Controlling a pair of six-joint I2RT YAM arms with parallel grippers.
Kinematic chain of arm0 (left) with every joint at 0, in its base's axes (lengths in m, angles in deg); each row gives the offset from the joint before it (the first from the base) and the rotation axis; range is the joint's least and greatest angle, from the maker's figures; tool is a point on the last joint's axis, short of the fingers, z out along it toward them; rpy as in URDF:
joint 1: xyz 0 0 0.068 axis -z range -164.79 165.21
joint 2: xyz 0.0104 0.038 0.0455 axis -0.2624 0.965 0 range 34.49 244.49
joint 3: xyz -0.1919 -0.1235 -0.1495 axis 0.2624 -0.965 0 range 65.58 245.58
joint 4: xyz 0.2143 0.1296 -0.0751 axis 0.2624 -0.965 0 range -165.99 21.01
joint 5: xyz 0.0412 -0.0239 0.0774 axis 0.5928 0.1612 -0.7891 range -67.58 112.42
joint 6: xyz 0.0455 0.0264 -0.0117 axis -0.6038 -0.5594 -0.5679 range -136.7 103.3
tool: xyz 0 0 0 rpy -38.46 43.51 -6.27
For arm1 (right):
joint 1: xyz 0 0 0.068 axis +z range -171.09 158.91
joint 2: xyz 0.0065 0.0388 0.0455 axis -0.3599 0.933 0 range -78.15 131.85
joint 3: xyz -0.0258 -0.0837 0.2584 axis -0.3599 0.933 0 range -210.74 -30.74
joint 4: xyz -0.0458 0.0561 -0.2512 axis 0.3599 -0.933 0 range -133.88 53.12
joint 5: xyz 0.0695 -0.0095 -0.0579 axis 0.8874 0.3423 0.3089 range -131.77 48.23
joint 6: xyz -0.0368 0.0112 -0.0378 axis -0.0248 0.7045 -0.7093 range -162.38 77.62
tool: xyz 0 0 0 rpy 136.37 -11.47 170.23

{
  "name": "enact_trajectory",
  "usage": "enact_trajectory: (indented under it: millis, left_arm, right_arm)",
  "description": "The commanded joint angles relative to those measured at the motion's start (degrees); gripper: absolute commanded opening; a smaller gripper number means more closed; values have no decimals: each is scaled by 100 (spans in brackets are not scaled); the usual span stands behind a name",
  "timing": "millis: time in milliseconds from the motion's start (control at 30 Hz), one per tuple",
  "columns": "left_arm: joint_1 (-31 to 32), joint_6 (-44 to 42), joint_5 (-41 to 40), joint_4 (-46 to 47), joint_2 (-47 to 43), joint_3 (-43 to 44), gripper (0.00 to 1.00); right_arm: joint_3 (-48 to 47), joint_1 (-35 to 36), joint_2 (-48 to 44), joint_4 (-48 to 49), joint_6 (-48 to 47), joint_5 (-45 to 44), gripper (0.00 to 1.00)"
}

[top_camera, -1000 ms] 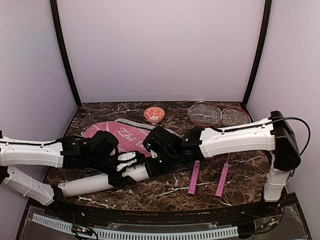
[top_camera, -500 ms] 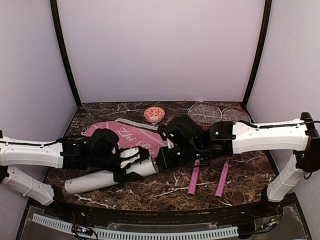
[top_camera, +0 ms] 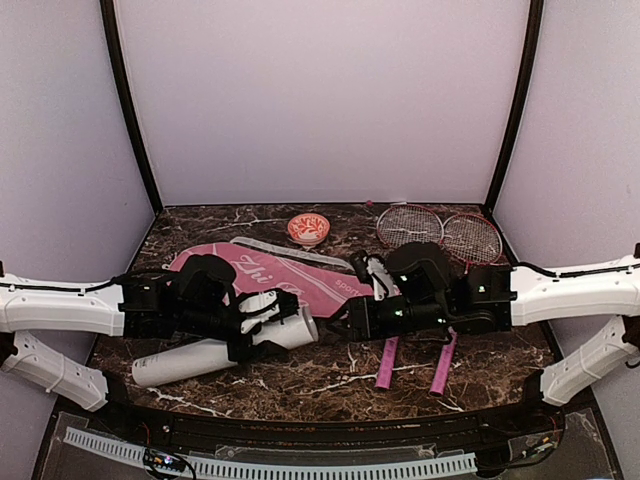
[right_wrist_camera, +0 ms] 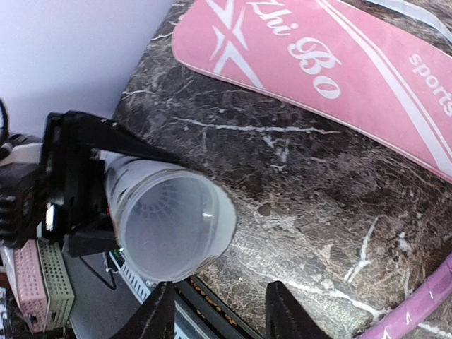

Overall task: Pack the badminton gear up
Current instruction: Press the tube cap onto the shuttle tube.

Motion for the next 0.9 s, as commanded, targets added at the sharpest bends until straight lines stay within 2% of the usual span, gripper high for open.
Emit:
enact_trajectory:
  millis: [0, 233, 367, 467, 867]
  left_arm:
    - [24, -33, 109, 378, -201, 134, 63]
    - [27, -35, 240, 391, -242, 118, 63]
    - [28, -38, 245, 386, -261, 117, 64]
    - [27, -44, 249, 378, -263, 118, 64]
    - [28, -53, 254, 371, -281, 127, 64]
  right_arm:
    - [281, -25, -357, 1549, -34, 549, 47]
    - [-55, -25, 50, 1753, -350, 821, 47]
    - [-137, -33, 229, 1791, -360, 902, 37]
    - [-121, -28, 253, 1804, -323, 898, 26]
    - [-46, -28, 361, 1916, -167, 984, 10]
